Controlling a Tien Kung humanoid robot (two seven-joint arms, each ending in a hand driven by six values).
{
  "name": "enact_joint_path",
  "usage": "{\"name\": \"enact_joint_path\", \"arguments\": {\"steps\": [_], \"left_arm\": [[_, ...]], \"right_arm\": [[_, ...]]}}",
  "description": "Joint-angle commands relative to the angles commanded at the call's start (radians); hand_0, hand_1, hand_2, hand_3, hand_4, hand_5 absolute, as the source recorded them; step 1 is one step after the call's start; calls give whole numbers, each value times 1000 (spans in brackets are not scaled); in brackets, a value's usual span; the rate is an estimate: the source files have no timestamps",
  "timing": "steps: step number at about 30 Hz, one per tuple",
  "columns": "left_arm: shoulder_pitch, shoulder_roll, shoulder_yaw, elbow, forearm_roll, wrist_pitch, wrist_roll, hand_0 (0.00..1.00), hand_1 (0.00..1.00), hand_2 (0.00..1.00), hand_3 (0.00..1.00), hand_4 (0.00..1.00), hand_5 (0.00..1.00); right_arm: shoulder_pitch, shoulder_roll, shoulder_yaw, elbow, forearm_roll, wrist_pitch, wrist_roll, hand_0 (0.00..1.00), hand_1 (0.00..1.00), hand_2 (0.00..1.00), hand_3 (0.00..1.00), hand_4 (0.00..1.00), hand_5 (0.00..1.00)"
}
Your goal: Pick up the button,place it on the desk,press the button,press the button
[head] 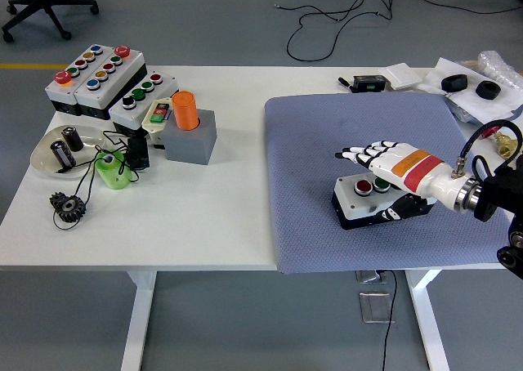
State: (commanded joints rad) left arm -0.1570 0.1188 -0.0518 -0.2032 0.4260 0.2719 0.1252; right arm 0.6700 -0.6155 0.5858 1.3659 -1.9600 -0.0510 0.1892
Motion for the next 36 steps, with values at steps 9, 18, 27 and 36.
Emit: {"name": "enact_joint_path", "arguments": {"steps": [9,18,27,36], "left_arm": [[-1,-1,-1,0,0,1,-1,600,517,480,469,279,977],[1,-2,-1,0,-1,0,-1,599,517,479,469,278,977],[3,0,-4,1,4,-1,-1,599,515,477,468,278,978],[10,-1,7,3,-1,1,0,600,515,477,468,278,979]], "right_arm": [[-7,67,14,-44,-12,-13,-5,932,877,996,998,993,70],[-13,146,87,-114,-20,-7,-21,930,875,992,998,991,72],[-35,142,137,-104,-18,14,-35,930,868,980,998,984,76],[-129,79,286,125,206,34,-94,858,729,775,947,971,101]]}}
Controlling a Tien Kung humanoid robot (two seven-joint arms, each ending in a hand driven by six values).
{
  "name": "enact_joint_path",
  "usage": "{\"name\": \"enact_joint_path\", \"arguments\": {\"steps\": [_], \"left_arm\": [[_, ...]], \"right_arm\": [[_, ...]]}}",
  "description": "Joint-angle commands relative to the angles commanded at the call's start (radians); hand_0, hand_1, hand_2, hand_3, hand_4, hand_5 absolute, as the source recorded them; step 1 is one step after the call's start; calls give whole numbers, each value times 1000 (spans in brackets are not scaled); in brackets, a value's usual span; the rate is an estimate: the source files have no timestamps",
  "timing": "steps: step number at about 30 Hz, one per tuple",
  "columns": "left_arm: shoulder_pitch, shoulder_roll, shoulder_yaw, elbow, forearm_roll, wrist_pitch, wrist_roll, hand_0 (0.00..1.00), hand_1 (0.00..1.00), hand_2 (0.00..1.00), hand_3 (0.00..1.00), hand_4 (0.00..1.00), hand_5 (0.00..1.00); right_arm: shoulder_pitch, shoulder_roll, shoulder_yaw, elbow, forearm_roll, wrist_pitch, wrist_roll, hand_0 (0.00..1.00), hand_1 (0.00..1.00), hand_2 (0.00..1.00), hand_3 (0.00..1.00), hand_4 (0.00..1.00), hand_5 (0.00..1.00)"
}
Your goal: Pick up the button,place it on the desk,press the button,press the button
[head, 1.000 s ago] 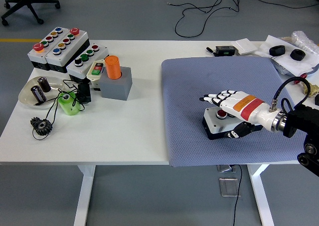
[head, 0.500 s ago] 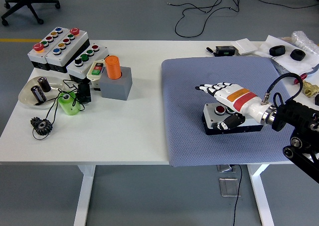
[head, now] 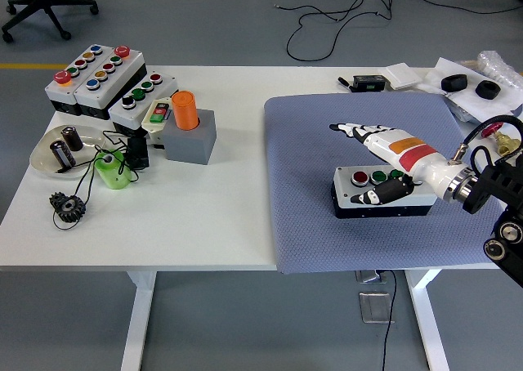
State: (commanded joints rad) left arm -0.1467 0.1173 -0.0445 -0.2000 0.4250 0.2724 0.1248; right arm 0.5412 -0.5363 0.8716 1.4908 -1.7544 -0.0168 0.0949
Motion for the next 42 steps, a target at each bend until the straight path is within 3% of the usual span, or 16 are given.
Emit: {"name": "enact_joint_path", "arguments": {"steps": [2,3,8,9,11,18,42], "left_arm": [[1,0,5,0,-2,0,1,600,515,477,468,278,979],[2,0,6,1,-2,0,1,600,515,477,468,278,980],[6,0,8,1,-5,-1,0,600,515,477,468,278,980],[7,0,8,1,-5,-1,0,600,515,476,468,278,984],[8,0,8,1,-5,-1,0,600,515,476,468,278,984],[2,1,-1,-1,1,-4,-1,600,515,476,469,277,982],[-8,1,-10,-1,5,-7,-2,601,514,476,469,279,984]], "right_arm": [[-9,-20,32,67,30,36,-58,858,729,775,947,971,101],[-10,-23,37,84,37,42,-72,264,2,119,835,902,539],[-22,-68,47,127,93,84,-172,264,2,119,835,902,539],[-23,-75,44,127,95,88,-182,131,2,2,793,895,683],[-24,-81,40,126,95,97,-195,131,2,2,793,895,683],[-20,-89,30,121,103,214,-284,115,2,2,793,888,744],[5,-57,-39,51,69,251,-310,108,2,2,767,856,813]]}}
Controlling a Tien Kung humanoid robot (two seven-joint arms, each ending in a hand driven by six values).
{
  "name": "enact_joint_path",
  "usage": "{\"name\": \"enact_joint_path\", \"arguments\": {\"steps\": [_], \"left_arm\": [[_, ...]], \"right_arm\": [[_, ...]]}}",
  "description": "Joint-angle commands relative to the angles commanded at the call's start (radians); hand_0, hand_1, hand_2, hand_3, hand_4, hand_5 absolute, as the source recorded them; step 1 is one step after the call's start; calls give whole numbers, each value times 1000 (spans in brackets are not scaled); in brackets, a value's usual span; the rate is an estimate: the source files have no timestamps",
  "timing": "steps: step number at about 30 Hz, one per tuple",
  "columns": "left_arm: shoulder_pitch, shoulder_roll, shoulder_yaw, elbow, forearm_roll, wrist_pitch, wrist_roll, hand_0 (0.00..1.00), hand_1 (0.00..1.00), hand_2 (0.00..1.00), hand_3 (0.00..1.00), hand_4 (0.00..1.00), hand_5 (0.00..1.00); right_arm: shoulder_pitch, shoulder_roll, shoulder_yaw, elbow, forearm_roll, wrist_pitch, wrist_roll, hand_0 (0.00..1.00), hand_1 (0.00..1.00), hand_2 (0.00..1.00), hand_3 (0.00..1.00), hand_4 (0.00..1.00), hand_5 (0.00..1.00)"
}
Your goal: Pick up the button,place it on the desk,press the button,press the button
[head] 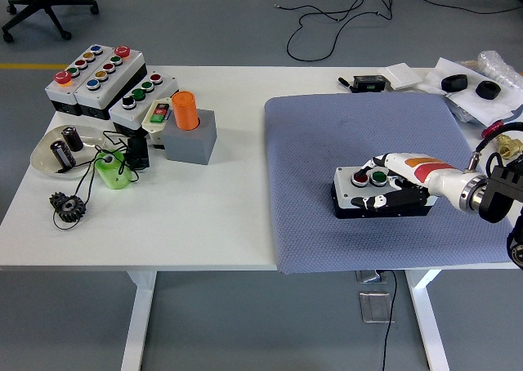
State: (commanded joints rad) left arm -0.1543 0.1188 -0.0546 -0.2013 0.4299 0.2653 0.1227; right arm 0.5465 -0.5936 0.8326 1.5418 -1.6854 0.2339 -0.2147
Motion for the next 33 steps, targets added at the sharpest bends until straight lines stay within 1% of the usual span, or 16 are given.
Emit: {"name": "enact_joint_path", "arguments": {"steps": [11,14,21,27,29,33], "left_arm": [[0,0,1,0,-1,-1,0,601,514,476,468,277,982],[0,0,1,0,0,-2,0,601,514,476,468,277,982],[1,0,2,1,-1,-3,1,601,514,473,468,279,982],[4,-1,7,1,-2,-3,1,601,515,473,469,280,981],[6,0,9,1,-1,-3,2,601,515,473,469,280,981],[9,0,12,0,0,-3,2,601,514,473,469,281,981]], "right_arm": [[2,3,-11,-30,-16,3,-2,110,2,2,766,852,823],[4,4,-22,-39,-24,10,-8,110,2,2,766,852,823],[2,1,-33,-40,-33,13,-11,111,2,2,766,847,827],[-13,0,8,-15,-36,2,-6,111,2,2,766,845,827],[-22,-10,43,4,-38,3,-6,111,2,2,766,845,827],[-38,-24,76,15,-41,0,-2,111,2,2,763,846,828]]}}
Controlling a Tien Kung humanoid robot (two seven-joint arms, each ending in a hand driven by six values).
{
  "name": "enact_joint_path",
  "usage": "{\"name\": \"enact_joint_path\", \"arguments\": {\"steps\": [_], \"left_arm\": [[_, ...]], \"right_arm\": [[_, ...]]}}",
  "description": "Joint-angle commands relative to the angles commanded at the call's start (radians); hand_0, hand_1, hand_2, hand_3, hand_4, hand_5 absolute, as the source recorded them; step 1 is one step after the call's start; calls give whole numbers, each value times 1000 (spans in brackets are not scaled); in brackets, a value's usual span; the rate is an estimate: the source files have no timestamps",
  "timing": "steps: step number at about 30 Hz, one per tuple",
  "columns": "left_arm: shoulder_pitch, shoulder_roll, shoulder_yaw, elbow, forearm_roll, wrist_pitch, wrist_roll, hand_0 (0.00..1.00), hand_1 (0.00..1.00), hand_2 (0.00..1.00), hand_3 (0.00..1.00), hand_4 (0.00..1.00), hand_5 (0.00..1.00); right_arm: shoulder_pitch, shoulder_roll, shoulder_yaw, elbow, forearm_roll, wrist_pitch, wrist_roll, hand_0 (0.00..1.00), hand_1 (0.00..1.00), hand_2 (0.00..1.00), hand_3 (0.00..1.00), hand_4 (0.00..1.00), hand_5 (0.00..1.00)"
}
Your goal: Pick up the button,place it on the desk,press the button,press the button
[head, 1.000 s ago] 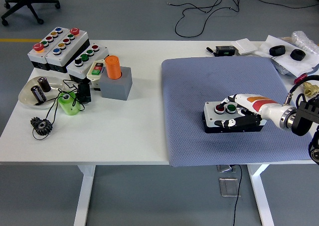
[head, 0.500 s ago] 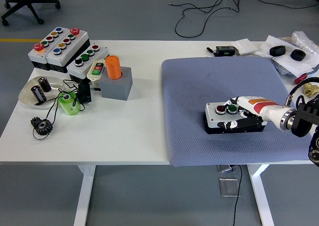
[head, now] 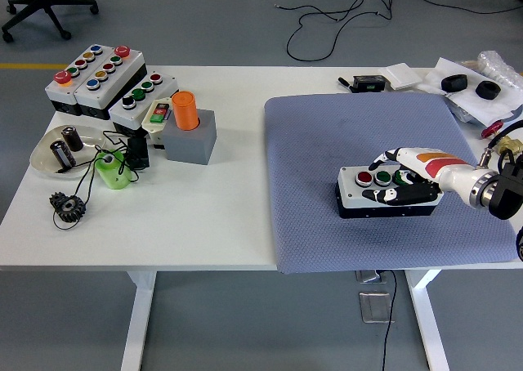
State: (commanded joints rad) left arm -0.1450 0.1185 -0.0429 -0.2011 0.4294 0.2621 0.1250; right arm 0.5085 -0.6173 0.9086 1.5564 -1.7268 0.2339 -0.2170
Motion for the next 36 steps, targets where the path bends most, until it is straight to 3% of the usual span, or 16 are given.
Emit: {"name": "enact_joint_path", "arguments": {"steps": [9,36], "left_arm": [[3,-1,4,0,-1,0,0,601,514,472,469,282,982],[-5,0,-7,-1,4,0,-2,602,515,472,470,280,977]], "right_arm": [[-26,-20,15,-3,-2,0,1,111,2,2,763,844,828],[-23,-6,-37,-56,-11,6,-3,113,2,2,761,839,834]]}}
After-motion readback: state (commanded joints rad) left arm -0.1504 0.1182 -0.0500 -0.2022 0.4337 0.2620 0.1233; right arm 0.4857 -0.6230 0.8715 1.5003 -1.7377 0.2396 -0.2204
